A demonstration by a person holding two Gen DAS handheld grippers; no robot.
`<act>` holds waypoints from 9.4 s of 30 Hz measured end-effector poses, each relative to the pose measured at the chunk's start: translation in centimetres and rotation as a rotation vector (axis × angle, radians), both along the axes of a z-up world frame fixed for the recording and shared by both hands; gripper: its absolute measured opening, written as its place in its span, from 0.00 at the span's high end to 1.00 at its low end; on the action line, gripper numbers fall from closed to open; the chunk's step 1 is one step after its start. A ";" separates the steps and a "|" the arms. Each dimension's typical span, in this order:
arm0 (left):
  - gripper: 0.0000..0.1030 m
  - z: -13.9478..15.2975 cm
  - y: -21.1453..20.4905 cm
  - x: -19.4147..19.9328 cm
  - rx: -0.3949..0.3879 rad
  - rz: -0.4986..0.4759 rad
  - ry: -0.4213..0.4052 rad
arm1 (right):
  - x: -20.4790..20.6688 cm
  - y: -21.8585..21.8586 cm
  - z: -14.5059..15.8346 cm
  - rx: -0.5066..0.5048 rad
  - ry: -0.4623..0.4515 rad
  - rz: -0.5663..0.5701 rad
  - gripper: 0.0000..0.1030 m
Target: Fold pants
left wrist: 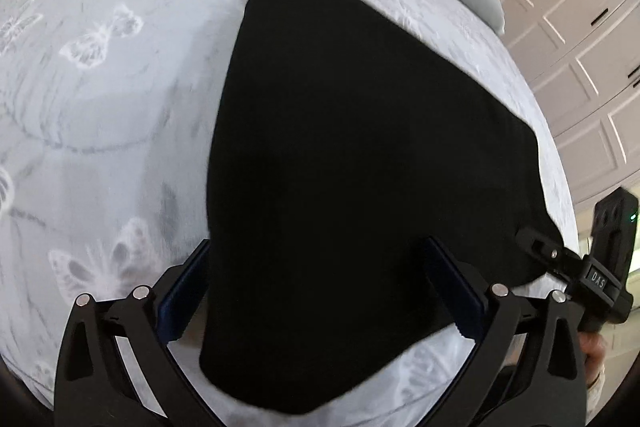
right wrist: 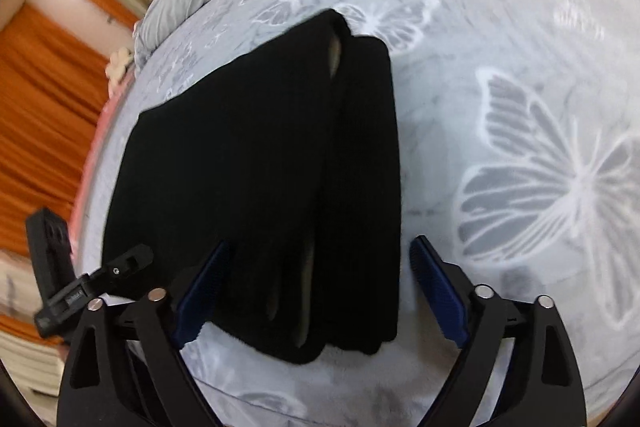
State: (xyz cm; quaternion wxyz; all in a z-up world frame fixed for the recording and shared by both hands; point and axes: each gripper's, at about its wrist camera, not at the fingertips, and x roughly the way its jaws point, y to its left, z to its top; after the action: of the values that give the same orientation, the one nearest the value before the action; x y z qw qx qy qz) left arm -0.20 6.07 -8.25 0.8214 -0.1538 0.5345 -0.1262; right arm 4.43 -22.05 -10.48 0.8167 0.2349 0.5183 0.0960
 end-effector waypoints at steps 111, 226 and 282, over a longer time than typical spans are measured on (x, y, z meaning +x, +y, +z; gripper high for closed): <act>0.14 7.5 -1.4 5.2 0.486 0.056 -0.380 | 5.5 8.0 8.9 -0.477 -0.385 -0.059 0.29; 0.05 6.9 -2.2 4.7 0.462 0.039 -0.382 | 4.9 7.8 7.8 -0.499 -0.364 -0.027 0.29; 0.05 6.9 -2.2 4.4 0.470 0.042 -0.403 | 5.0 8.3 7.9 -0.500 -0.365 -0.023 0.29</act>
State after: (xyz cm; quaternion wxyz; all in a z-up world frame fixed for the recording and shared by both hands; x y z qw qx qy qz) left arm 4.16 3.88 -1.38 0.9264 0.0575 0.3720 -0.0101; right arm 9.40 -13.74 -2.61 0.9298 0.0114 0.3679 -0.0034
